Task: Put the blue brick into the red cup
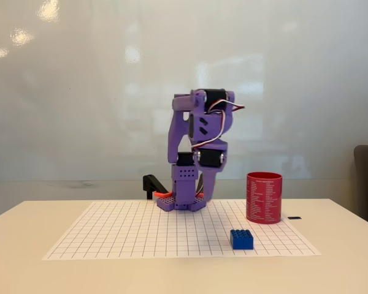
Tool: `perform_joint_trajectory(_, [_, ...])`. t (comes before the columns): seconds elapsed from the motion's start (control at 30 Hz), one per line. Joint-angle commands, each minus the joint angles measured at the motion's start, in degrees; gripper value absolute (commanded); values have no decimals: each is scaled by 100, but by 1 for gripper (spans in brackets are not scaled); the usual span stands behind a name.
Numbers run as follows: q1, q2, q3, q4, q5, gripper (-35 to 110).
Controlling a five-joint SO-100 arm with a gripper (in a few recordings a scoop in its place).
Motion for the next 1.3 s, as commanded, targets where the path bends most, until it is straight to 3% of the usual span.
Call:
perform_joint_trajectory(0.0, [-334, 132, -396, -343, 483, 0])
perform_joint_trajectory(0.4, [-615, 105, 1002, -1644, 1819, 0])
perform_joint_trajectory(0.63, [-861, -114, 1266, -1934, 1705, 0])
perform_joint_trajectory(0.77, [-1002, -343, 1169, -1863, 1160, 0])
perform_joint_trajectory(0.93, [-1143, -413, 861, -1099, 457, 25])
perform_joint_trajectory(0.97, [-1151, -396, 782, -896, 439, 41])
perform_joint_trajectory(1.0, [-1169, -378, 686, -729, 343, 48])
perform_joint_trajectory(1.27, [-1204, -413, 492, -448, 369, 50])
